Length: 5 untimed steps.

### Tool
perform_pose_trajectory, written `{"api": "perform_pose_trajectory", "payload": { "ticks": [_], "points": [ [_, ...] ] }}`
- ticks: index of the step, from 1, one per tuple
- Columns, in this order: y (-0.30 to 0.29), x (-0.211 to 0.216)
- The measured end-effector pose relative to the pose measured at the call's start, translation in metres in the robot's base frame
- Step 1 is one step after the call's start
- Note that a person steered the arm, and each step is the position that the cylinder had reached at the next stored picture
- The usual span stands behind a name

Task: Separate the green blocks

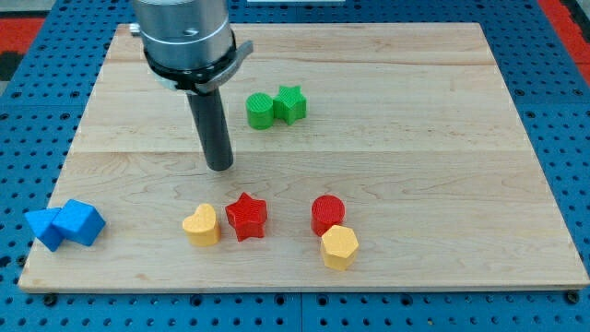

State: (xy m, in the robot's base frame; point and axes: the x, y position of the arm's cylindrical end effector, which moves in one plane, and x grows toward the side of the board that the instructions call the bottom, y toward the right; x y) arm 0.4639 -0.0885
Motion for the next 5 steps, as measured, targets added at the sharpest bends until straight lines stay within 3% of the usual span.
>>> {"api": "perform_pose_trajectory", "payload": {
  "ticks": [3,4,5],
  "points": [
    [0.013,0.000],
    [0.015,-0.018],
    [0.067,-0.056]
  ]
}}
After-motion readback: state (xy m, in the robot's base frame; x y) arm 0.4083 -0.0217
